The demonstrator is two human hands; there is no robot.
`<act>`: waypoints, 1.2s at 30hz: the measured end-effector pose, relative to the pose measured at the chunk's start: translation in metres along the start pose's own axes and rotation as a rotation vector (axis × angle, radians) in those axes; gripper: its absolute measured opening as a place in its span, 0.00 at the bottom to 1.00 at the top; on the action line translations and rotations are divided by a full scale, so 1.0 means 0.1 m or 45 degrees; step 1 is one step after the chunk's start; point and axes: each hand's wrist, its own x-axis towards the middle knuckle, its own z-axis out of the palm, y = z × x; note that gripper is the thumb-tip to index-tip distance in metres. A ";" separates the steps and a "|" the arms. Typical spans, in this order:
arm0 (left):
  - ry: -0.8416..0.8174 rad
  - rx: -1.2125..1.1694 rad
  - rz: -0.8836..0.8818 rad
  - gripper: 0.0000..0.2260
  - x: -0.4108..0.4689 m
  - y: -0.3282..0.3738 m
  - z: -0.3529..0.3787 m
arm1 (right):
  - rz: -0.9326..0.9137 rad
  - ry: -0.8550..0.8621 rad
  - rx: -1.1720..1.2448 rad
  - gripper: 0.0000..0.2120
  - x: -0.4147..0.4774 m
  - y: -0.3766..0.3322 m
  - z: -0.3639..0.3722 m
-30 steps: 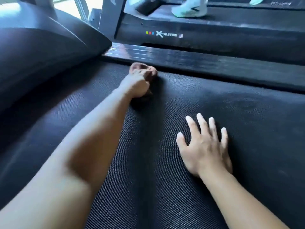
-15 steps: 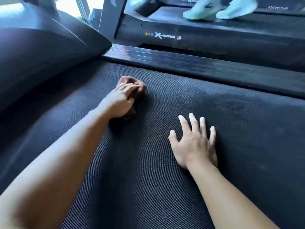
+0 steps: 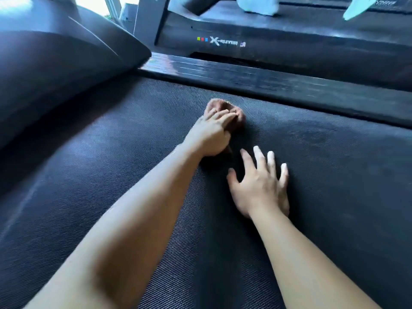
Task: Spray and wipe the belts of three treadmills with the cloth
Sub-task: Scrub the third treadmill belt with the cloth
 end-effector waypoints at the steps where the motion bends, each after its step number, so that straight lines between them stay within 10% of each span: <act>1: -0.006 0.003 0.028 0.33 -0.15 0.10 0.02 | -0.004 -0.003 0.014 0.31 0.00 0.01 -0.01; 12: 0.031 0.117 -0.483 0.35 -0.79 -0.31 -0.16 | -0.054 0.047 0.173 0.25 -0.49 0.62 -0.37; 24: -0.101 0.053 0.035 0.29 -1.71 1.38 0.23 | 0.097 -0.040 -0.102 0.29 -1.19 1.33 -0.46; 36: 0.037 0.100 -0.420 0.28 -1.26 0.61 0.10 | 0.113 0.075 -0.095 0.34 -1.16 1.32 -0.35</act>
